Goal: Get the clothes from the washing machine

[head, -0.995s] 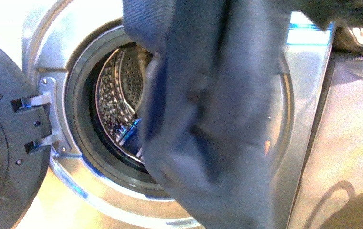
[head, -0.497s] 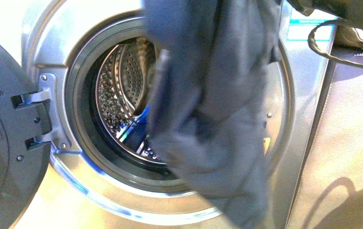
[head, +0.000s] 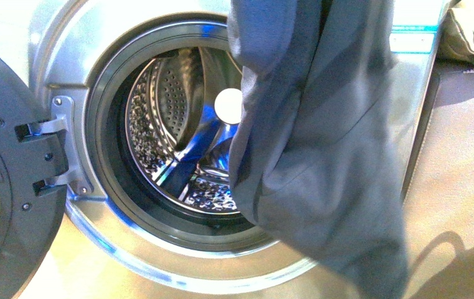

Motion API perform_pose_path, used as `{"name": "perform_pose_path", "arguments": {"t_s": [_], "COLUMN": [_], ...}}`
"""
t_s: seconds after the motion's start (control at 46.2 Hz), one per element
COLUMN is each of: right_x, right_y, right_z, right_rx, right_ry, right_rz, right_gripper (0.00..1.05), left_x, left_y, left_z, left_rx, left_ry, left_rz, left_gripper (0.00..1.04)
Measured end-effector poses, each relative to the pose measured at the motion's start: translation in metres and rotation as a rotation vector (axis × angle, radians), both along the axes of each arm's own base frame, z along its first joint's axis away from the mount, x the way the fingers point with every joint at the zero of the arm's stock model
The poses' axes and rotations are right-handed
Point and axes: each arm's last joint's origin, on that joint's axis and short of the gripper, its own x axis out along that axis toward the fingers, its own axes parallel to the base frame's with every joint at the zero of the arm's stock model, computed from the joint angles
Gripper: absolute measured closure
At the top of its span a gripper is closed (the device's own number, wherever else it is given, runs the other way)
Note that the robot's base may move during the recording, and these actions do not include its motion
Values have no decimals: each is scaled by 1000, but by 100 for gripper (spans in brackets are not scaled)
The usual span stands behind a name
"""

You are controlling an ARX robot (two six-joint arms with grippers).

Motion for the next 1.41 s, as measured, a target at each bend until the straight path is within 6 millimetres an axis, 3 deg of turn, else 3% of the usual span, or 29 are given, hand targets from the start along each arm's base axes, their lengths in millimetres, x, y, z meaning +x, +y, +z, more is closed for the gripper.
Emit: {"name": "perform_pose_path", "arguments": {"t_s": [0.086,0.259,0.519,0.649,0.778,0.951,1.232,1.405], "right_x": [-9,-20,-31,-45,-55,-62,-90,-105], "right_y": [-8,-22,-44,-60,-80,-112,-195,-216], "right_z": [12,27,64,100,128,150,189,201], "right_rx": [17,36,45,58,71,70,166,166], "right_ry": [-33,-53,-113,-205,-259,-286,-359,-374], "right_rz": [-10,-39,-101,-163,-262,-397,-679,-744], "right_gripper": [101,101,101,101,101,101,101,101], "left_x": [0,0,0,0,0,0,0,-1], "left_y": [0,0,0,0,0,0,0,1], "left_z": [0,0,0,0,0,0,0,1], "left_rx": [-1,0,-1,-1,-1,-1,-1,-3], "left_ry": [1,0,-1,-1,-1,-1,-2,-5], "left_rz": [0,0,0,0,0,-3,-3,-3], "left_gripper": [97,72,28,5,6,6,6,6]}}
